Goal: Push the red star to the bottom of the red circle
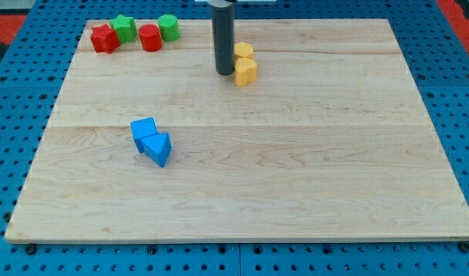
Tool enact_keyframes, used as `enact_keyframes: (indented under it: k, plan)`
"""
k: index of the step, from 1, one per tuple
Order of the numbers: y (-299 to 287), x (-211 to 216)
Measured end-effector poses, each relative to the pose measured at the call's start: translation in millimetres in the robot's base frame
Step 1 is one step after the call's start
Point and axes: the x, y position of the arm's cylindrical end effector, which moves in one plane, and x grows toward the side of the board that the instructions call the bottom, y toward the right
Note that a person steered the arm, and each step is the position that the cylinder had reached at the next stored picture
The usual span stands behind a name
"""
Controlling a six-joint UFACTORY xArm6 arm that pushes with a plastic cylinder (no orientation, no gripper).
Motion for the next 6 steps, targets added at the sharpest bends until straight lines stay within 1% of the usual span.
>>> enact_keyframes:
  k: [2,3,4,5,6]
  plan:
    - [-141,-5]
    - [-252,-12]
    - [-291,-44]
    - [-289,-83]
    - [-278,-98]
